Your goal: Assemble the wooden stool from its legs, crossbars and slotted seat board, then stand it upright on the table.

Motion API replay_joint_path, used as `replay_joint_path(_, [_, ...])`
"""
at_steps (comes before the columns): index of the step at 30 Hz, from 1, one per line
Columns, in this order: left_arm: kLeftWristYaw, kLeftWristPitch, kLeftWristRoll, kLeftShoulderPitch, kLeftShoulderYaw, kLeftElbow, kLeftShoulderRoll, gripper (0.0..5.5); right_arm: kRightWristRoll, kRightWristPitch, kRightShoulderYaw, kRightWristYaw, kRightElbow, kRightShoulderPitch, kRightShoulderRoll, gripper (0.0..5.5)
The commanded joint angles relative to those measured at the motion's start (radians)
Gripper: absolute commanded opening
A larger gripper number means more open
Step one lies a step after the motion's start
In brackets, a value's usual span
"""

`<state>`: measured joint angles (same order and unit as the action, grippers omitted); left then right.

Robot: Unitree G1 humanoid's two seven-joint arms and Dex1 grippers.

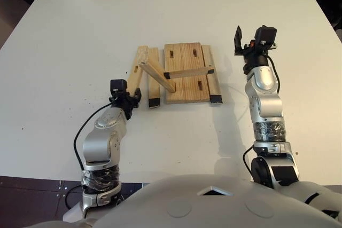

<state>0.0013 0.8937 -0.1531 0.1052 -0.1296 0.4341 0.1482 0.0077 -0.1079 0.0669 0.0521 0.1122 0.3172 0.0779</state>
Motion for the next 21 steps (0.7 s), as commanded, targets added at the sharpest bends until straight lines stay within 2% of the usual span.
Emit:
replay_joint_path(1, [-0.009, 0.001, 0.012, -0.010, -0.006, -0.054, 0.016, 3.17, -0.007, -0.008, -0.010, 0.000, -0.010, -0.005, -0.010, 4.03])
replay_joint_path(6, [-0.019, 0.028, 0.006, 0.005, 0.002, -0.048, 0.017, 3.17, -0.008, -0.008, -0.009, -0.001, -0.007, -0.002, -0.010, 4.03])
replay_joint_path(14, [-0.051, 0.028, 0.020, 0.024, 0.045, -0.050, 0.051, 2.03, -0.011, -0.006, -0.012, 0.005, -0.017, -0.023, -0.015, 4.03])
replay_joint_path(21, [-0.093, -0.023, 0.008, 0.004, 0.013, -0.083, 0.080, 2.03, -0.012, -0.014, -0.015, -0.001, -0.004, -0.017, -0.013, 4.03])
